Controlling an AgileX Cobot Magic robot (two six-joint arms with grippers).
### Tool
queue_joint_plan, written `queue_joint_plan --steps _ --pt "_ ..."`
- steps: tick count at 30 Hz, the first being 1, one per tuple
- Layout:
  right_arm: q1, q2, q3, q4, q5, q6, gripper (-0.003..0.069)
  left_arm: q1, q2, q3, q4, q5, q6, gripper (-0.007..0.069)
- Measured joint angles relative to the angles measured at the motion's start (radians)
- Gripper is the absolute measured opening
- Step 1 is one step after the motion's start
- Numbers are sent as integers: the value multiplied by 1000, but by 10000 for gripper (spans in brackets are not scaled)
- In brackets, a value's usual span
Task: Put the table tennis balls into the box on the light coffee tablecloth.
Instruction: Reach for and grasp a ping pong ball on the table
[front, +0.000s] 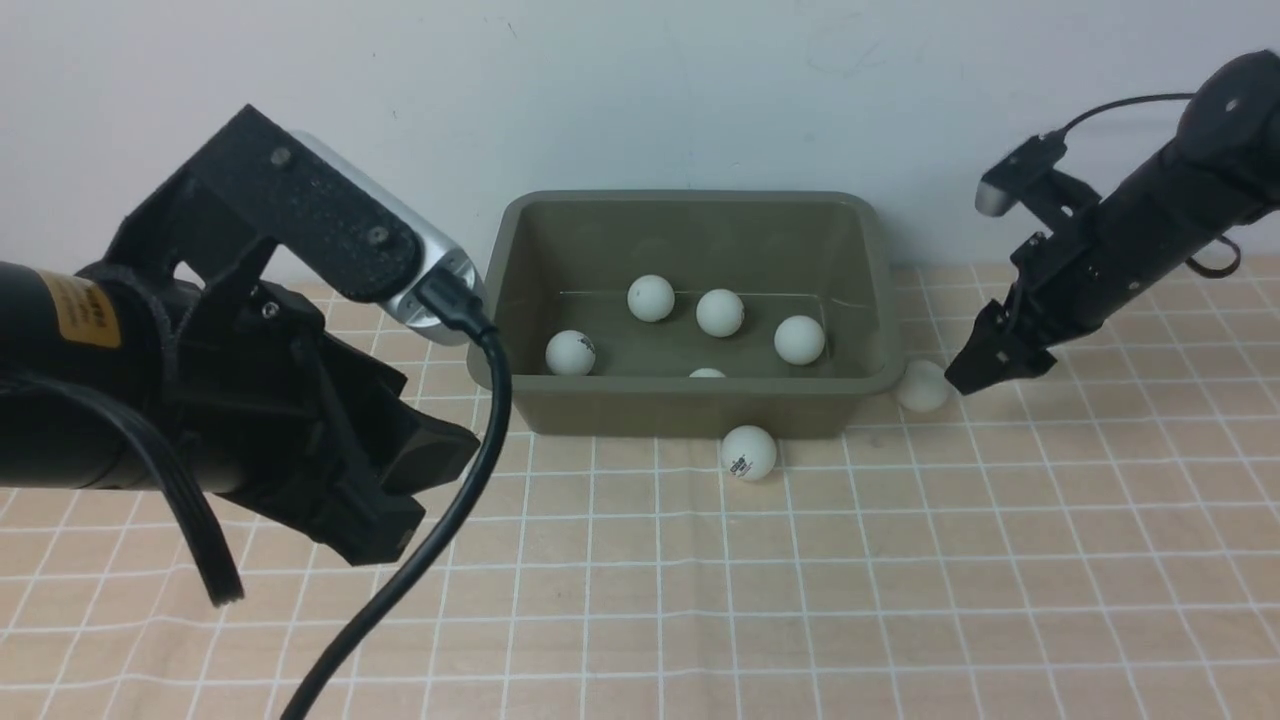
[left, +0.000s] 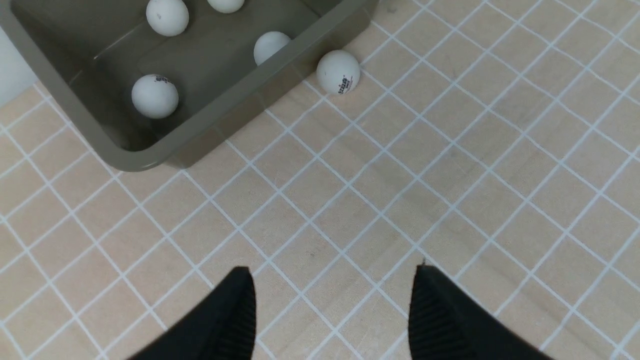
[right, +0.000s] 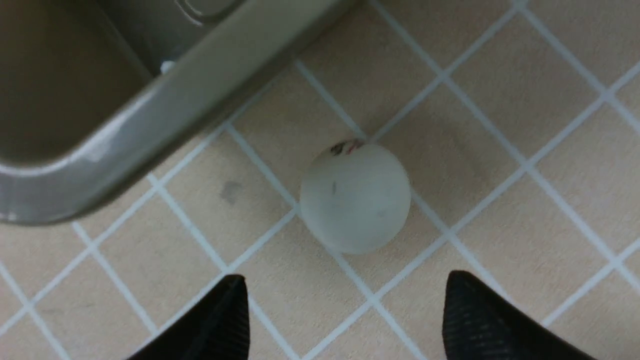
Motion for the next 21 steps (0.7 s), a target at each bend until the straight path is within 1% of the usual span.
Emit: queue_joint_plan --steps 10,21 --pt "4 44 -57 4 -14 -4 470 0 0 0 0 0 0 340" --pt "57 99 -61 -10 -58 0 470 0 0 0 0 0 1 340"
